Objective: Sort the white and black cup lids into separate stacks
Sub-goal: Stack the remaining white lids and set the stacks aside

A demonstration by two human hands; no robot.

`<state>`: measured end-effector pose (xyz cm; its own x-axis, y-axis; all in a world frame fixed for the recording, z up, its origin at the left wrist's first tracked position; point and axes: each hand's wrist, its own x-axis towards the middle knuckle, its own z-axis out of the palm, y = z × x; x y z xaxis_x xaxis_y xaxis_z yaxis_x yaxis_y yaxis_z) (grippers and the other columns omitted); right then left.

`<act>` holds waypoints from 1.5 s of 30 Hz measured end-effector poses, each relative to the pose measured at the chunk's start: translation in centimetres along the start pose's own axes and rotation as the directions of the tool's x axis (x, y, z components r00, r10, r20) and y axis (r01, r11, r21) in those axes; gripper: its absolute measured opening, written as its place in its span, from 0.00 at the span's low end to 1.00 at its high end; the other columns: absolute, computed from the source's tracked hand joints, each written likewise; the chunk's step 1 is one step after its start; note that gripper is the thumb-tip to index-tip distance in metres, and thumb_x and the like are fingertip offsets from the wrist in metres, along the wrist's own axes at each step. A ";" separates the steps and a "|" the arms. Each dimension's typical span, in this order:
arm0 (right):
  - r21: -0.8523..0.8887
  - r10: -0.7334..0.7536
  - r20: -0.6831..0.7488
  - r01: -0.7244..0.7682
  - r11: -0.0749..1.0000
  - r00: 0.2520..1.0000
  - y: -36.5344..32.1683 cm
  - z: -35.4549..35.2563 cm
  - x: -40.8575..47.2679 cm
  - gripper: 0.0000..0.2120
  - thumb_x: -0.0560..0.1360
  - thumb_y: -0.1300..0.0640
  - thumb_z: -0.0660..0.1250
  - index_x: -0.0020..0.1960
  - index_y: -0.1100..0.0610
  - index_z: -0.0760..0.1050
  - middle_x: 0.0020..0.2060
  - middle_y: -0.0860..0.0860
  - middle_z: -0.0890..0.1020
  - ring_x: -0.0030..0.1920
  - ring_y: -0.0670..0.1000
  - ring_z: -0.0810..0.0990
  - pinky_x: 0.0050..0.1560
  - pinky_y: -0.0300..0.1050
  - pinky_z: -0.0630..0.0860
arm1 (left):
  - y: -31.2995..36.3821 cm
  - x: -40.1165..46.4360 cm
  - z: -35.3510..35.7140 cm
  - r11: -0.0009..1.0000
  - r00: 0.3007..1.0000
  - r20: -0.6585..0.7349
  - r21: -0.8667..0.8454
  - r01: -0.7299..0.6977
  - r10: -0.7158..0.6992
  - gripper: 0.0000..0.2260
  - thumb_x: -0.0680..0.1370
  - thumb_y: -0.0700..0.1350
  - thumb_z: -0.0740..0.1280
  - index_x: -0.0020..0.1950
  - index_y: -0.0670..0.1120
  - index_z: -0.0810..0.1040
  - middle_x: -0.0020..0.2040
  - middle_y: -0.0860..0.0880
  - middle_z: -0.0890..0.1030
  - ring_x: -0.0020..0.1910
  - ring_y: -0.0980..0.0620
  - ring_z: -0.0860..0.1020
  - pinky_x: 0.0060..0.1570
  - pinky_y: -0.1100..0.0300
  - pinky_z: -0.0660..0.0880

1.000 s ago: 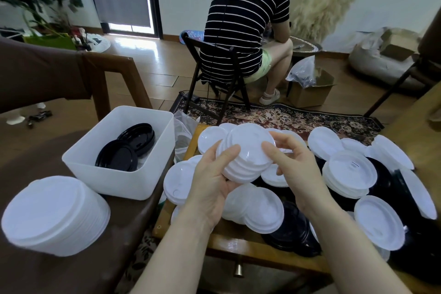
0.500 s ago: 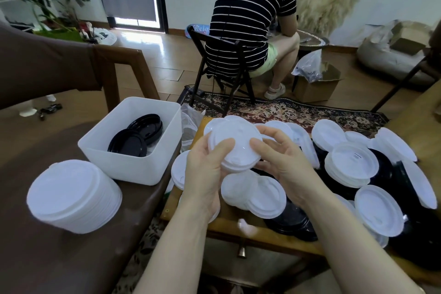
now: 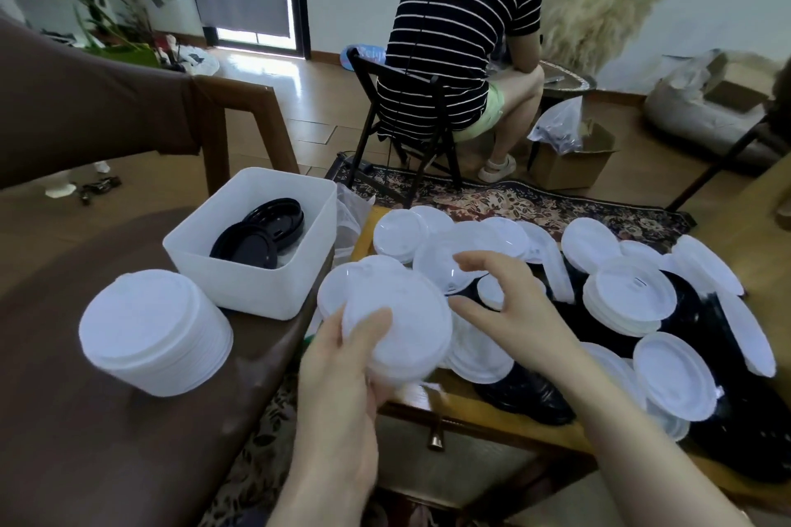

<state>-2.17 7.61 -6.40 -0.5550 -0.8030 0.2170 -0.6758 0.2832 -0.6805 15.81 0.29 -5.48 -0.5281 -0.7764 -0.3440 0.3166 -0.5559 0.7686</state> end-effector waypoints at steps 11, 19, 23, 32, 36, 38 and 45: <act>-0.214 -0.108 0.399 0.207 0.955 0.910 -4.0 5.9 5.1 0.36 0.72 0.44 0.72 0.74 0.43 0.60 0.70 0.47 0.66 0.73 0.50 0.56 0.69 0.50 0.53 | -2.0 -2.2 -3.0 0.962 0.932 -0.334 -0.269 0.050 -0.142 0.15 0.77 0.36 0.66 0.63 0.42 0.78 0.57 0.41 0.81 0.53 0.42 0.80 0.37 0.53 0.79; -0.290 -0.124 0.369 0.241 0.926 0.921 -3.5 7.2 5.8 0.43 0.69 0.44 0.73 0.77 0.45 0.54 0.69 0.48 0.65 0.73 0.51 0.57 0.71 0.52 0.47 | -1.7 -1.4 -4.3 0.963 0.957 -0.263 -0.264 0.050 -0.122 0.16 0.76 0.38 0.67 0.65 0.44 0.79 0.59 0.43 0.83 0.57 0.42 0.81 0.37 0.53 0.80; -0.110 -0.127 0.196 0.150 0.983 0.972 -3.5 4.7 4.9 0.39 0.67 0.46 0.76 0.73 0.46 0.61 0.63 0.44 0.69 0.69 0.47 0.64 0.70 0.49 0.52 | -1.2 -1.1 -4.0 0.966 0.969 -0.226 -0.256 0.044 -0.104 0.16 0.77 0.40 0.67 0.65 0.44 0.79 0.60 0.44 0.83 0.59 0.43 0.81 0.46 0.51 0.80; 0.148 -0.131 0.268 0.093 0.985 0.955 -5.5 1.6 -2.3 0.35 0.65 0.44 0.76 0.68 0.40 0.65 0.61 0.38 0.71 0.65 0.41 0.69 0.64 0.37 0.66 | -0.1 -0.8 -2.7 0.959 0.993 0.010 -0.259 0.113 -0.115 0.19 0.82 0.56 0.59 0.61 0.46 0.82 0.57 0.43 0.85 0.59 0.43 0.82 0.60 0.46 0.76; 0.015 -0.183 0.270 0.186 0.982 0.945 -5.6 2.7 -3.3 0.35 0.64 0.39 0.71 0.68 0.39 0.63 0.60 0.35 0.68 0.64 0.42 0.69 0.66 0.51 0.67 | -0.5 -1.1 -2.5 0.965 0.993 0.045 -0.237 0.112 -0.105 0.20 0.79 0.57 0.61 0.59 0.45 0.83 0.57 0.42 0.84 0.59 0.43 0.82 0.57 0.47 0.77; 0.006 -0.197 0.269 0.203 0.979 0.943 -5.5 2.8 -3.3 0.35 0.64 0.38 0.70 0.69 0.40 0.64 0.60 0.35 0.67 0.63 0.43 0.69 0.65 0.52 0.67 | -0.7 -0.9 -2.7 0.976 0.994 0.033 -0.190 0.104 -0.100 0.22 0.75 0.56 0.65 0.64 0.45 0.80 0.60 0.42 0.83 0.61 0.43 0.81 0.54 0.49 0.80; -0.023 -0.194 0.305 0.211 0.977 0.932 -5.0 3.4 -3.4 0.40 0.63 0.33 0.67 0.72 0.45 0.63 0.61 0.37 0.64 0.63 0.46 0.68 0.64 0.49 0.68 | -1.2 -0.5 -3.1 0.989 0.998 0.005 -0.133 0.062 -0.062 0.20 0.73 0.45 0.69 0.64 0.41 0.79 0.56 0.40 0.84 0.55 0.42 0.83 0.40 0.54 0.82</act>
<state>4.73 7.10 -6.09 -0.2383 -0.9636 0.1212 -0.7889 0.1193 -0.6028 18.16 0.44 -7.96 -0.5504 -0.7391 -0.3882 0.3853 -0.6374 0.6673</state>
